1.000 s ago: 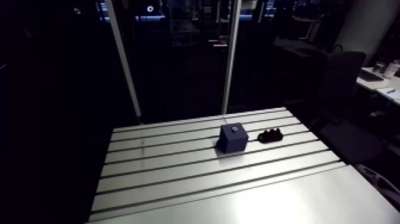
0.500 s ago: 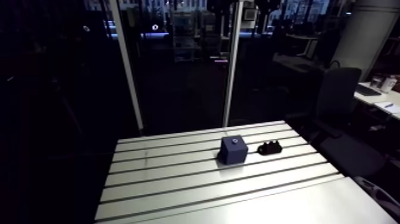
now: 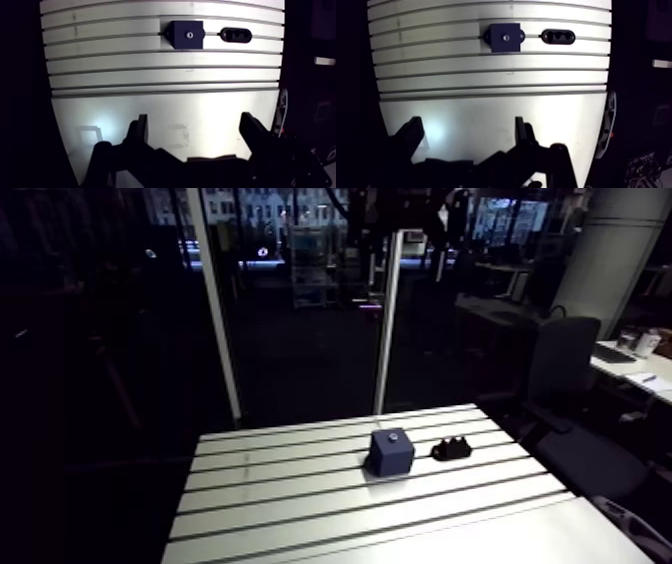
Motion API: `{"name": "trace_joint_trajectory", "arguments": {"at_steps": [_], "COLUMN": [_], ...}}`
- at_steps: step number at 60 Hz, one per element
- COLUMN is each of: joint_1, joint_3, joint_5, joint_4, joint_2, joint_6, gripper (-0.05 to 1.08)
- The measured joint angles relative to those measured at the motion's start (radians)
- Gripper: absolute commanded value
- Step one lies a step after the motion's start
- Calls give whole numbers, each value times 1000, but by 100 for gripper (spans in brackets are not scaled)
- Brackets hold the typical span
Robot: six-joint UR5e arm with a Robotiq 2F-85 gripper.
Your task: Pick up the M10 bolt and insert it into the hole until fully seated.
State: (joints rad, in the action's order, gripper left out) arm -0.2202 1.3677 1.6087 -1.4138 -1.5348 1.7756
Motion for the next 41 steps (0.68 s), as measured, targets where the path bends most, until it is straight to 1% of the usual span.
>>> {"name": "trace_joint_trajectory", "arguments": {"at_steps": [19, 41], "joint_1": [1, 1], "joint_3": [50, 56], "joint_5": [-2, -3], "joint_4": [-36, -41], "joint_2": [-30, -35], "joint_6": [-1, 1], "gripper": [0, 0]}}
